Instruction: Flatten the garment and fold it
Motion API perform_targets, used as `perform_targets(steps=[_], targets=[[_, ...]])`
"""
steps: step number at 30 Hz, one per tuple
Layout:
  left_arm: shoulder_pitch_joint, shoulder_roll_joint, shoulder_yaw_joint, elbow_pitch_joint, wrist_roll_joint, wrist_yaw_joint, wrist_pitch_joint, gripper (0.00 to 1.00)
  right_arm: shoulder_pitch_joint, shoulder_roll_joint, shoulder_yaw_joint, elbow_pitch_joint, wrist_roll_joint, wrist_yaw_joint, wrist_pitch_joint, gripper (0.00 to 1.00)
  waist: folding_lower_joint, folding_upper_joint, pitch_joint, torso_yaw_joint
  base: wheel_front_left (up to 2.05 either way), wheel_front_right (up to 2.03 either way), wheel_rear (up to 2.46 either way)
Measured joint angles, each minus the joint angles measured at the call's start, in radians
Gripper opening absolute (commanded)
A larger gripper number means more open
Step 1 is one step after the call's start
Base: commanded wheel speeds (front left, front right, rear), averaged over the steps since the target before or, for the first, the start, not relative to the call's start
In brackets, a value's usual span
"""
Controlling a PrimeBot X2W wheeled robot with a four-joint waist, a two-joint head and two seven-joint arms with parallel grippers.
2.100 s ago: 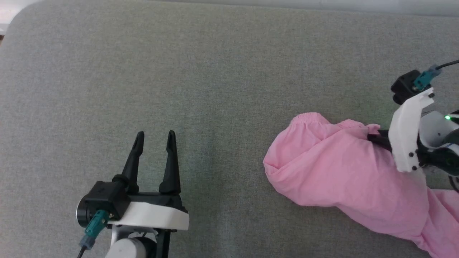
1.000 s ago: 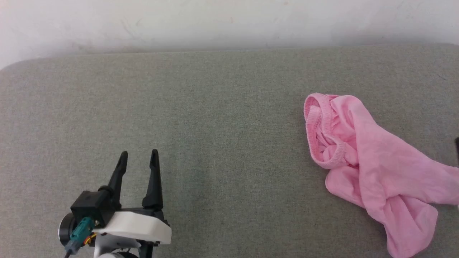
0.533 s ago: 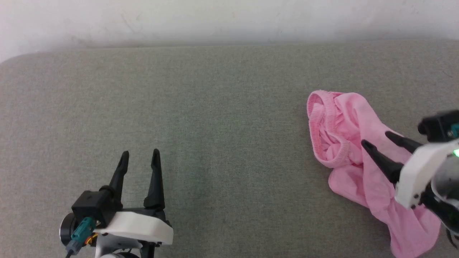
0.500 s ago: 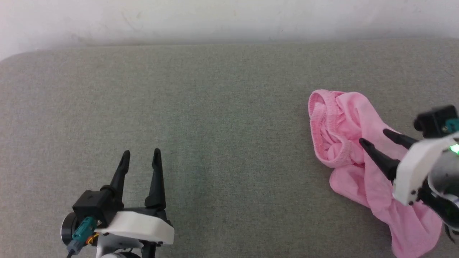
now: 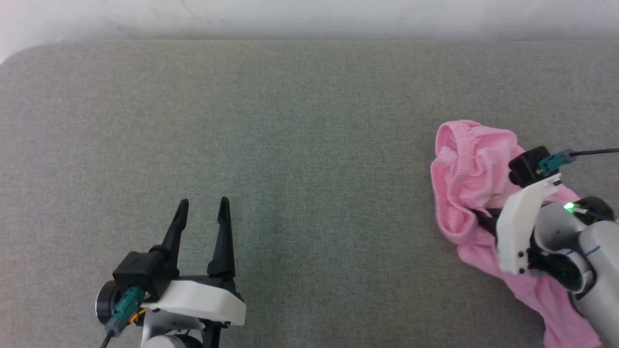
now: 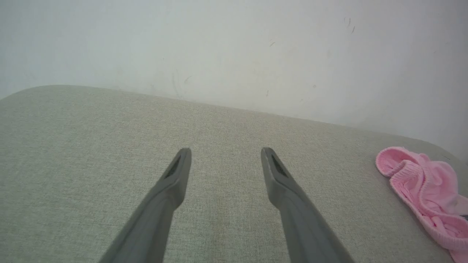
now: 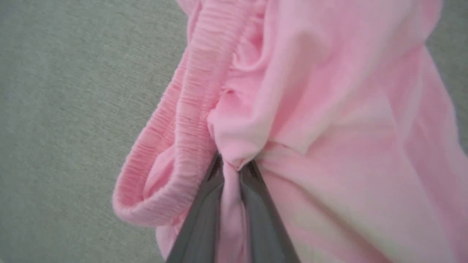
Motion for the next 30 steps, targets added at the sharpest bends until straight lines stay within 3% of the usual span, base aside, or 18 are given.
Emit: perform_targets(steps=[4, 10, 12, 20, 24, 30], targets=[[0.0, 0.003, 0.004, 0.004, -0.001, 0.0, 0.0, 1.0, 0.0, 0.017, 0.064, -0.044, 0.056, 0.0, -0.059, 0.0, 0.0, 0.0, -0.019, -0.002, 0.0, 0.0, 0.0], [0.002, 0.019, 0.01, -0.005, -0.003, 0.002, 0.016, 1.0, 0.004, 0.029, 0.169, -0.212, 0.085, 0.001, -0.118, 0.0, -0.0002, 0.0, -0.057, -0.011, 0.0, 0.0, 0.0], [0.004, 0.021, 0.011, -0.008, -0.004, 0.002, 0.018, 1.0, 0.019, 0.026, 0.174, -0.236, 0.064, 0.001, -0.156, 1.0, -0.0002, 0.0, -0.065, -0.015, 0.0, 0.0, 0.0], [0.013, 0.025, 0.013, -0.008, -0.01, 0.01, 0.026, 1.0, 0.173, 0.053, 0.043, -0.359, -0.016, 0.001, -0.421, 1.0, -0.0002, 0.0, -0.083, -0.026, 0.0, 0.0, 0.0], [0.021, 0.041, 0.015, -0.011, -0.01, 0.018, 0.045, 1.0, 0.267, 0.085, -0.127, -0.429, -0.079, 0.002, -0.523, 1.0, -0.0003, 0.0, -0.091, -0.043, 0.0, 0.0, 0.0], [0.02, 0.064, 0.014, -0.023, -0.009, 0.019, 0.084, 1.0, 0.389, 0.152, -0.373, -0.526, -0.198, 0.002, -0.544, 1.0, -0.0003, 0.0, -0.114, -0.074, 0.0, 0.0, 0.0]])
